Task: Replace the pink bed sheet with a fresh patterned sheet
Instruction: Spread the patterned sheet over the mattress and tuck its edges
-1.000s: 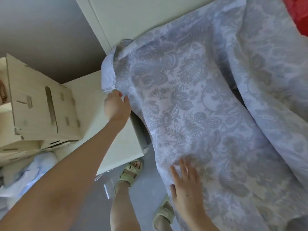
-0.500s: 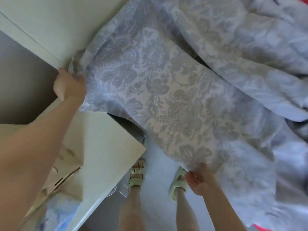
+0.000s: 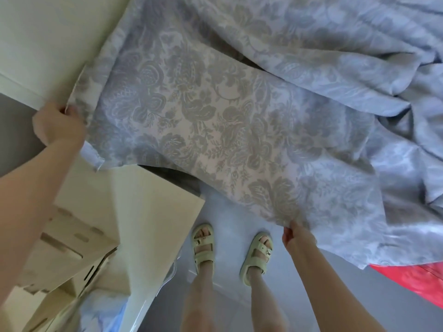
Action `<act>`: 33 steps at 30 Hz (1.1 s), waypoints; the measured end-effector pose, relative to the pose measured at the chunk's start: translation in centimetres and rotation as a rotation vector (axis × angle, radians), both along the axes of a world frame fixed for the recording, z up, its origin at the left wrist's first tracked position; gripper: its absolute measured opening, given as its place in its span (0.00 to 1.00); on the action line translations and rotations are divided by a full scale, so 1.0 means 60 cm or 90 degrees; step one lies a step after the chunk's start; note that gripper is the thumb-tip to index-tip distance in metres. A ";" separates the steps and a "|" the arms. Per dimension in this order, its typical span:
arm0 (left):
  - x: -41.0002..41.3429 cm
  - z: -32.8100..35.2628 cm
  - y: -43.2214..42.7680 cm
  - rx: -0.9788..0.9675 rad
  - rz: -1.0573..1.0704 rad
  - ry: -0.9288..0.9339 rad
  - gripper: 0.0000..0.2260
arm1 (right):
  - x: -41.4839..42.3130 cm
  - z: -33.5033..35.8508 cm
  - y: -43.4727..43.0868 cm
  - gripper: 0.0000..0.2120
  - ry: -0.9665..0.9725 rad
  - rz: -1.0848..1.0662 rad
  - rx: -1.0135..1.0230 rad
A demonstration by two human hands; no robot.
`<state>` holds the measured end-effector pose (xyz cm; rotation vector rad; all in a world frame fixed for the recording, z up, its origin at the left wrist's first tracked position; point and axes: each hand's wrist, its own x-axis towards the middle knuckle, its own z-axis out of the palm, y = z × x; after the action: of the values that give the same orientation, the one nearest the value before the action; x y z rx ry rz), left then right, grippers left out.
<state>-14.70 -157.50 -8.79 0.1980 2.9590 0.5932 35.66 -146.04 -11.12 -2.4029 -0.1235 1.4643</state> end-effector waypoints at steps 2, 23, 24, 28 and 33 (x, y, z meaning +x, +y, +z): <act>0.018 0.023 0.003 -0.028 -0.014 -0.007 0.18 | 0.037 0.007 -0.027 0.11 -0.079 0.152 0.035; 0.023 0.016 -0.005 -0.322 -0.169 -0.170 0.30 | -0.076 0.070 -0.059 0.27 -0.467 1.178 0.328; 0.021 0.008 -0.001 -0.306 -0.160 -0.173 0.28 | -0.105 0.066 -0.051 0.31 -0.486 1.194 0.434; 0.017 -0.015 0.025 -0.231 -0.156 -0.030 0.20 | -0.218 0.054 0.030 0.37 -0.530 1.140 0.510; -0.001 -0.028 0.069 -0.047 -0.072 -0.039 0.22 | -0.293 0.021 0.125 0.17 -0.445 1.105 0.388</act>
<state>-14.79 -153.36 -10.45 0.3319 2.8813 0.4674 18.07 -138.54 -9.89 -1.8065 -2.7304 0.4725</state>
